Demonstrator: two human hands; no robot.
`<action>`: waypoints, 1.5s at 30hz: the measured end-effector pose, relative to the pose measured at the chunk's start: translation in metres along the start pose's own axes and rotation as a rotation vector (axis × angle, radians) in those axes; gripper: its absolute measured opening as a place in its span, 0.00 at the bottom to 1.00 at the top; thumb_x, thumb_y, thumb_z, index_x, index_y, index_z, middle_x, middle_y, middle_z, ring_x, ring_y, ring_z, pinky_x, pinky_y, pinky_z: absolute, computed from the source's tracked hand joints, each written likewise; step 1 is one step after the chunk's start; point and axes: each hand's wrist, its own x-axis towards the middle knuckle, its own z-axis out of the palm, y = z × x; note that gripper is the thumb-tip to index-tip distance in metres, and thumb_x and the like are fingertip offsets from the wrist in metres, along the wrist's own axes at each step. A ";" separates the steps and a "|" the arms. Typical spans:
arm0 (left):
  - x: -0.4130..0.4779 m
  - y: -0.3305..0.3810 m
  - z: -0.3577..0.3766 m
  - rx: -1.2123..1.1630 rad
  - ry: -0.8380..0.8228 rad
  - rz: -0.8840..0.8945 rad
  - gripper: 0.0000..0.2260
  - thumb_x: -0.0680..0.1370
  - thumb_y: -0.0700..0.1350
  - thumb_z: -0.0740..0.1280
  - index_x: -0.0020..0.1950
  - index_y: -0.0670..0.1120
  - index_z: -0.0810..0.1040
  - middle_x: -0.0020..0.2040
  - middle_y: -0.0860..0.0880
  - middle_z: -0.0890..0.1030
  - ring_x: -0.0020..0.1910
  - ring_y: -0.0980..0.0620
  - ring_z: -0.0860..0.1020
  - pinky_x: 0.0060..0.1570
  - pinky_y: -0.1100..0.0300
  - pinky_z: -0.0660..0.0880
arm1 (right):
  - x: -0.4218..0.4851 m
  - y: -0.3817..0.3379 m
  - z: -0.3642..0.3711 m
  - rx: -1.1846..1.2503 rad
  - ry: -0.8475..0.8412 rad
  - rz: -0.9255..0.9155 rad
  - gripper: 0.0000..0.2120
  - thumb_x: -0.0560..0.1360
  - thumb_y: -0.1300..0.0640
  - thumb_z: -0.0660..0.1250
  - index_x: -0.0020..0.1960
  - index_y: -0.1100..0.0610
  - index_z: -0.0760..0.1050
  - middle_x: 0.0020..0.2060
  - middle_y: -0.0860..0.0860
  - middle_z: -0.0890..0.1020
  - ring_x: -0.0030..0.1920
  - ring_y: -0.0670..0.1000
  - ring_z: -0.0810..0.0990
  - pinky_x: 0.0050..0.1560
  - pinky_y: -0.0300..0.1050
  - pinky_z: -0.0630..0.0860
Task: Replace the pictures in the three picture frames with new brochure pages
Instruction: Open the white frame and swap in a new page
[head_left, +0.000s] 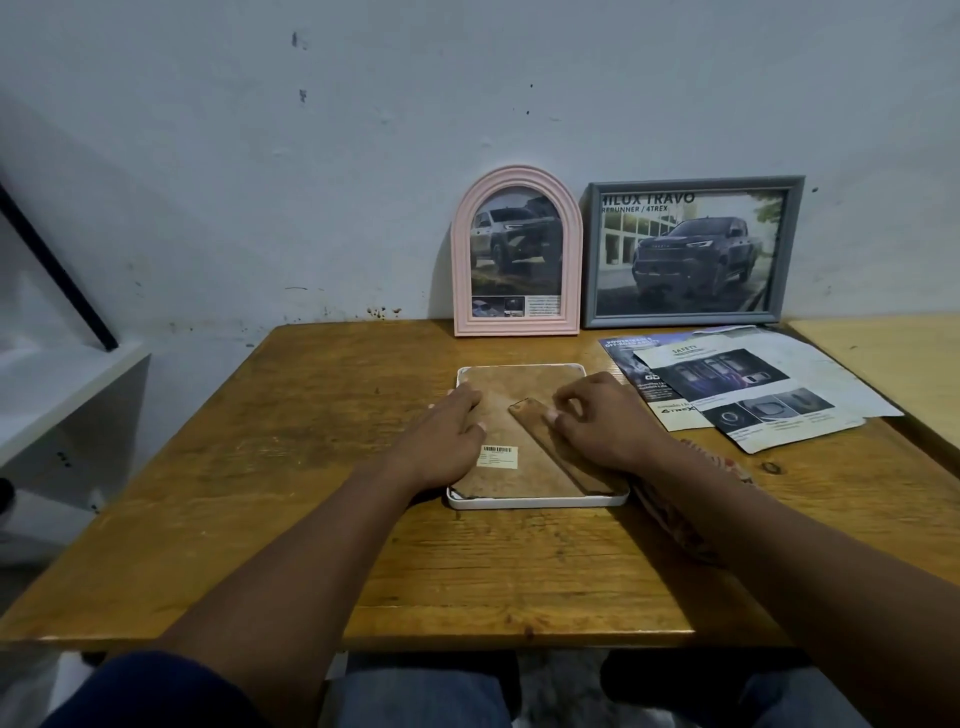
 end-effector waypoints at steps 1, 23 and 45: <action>0.000 0.002 -0.001 -0.010 -0.016 -0.016 0.23 0.84 0.48 0.58 0.80 0.51 0.61 0.80 0.49 0.61 0.77 0.47 0.61 0.70 0.53 0.61 | 0.001 0.001 0.000 -0.036 -0.019 -0.027 0.20 0.78 0.40 0.63 0.66 0.49 0.75 0.69 0.54 0.71 0.68 0.59 0.68 0.69 0.58 0.66; 0.021 0.007 -0.016 -0.018 -0.095 -0.146 0.25 0.84 0.55 0.59 0.80 0.52 0.60 0.79 0.49 0.63 0.75 0.45 0.65 0.68 0.50 0.66 | -0.007 -0.007 0.004 -0.380 -0.122 -0.140 0.38 0.75 0.27 0.48 0.78 0.47 0.58 0.76 0.52 0.62 0.70 0.61 0.60 0.66 0.55 0.64; 0.026 0.003 0.014 0.447 -0.007 -0.037 0.27 0.85 0.57 0.45 0.83 0.49 0.47 0.84 0.49 0.45 0.82 0.46 0.46 0.78 0.44 0.45 | -0.003 -0.004 0.008 -0.271 -0.035 -0.078 0.22 0.83 0.41 0.46 0.73 0.48 0.62 0.75 0.51 0.62 0.75 0.54 0.56 0.70 0.61 0.56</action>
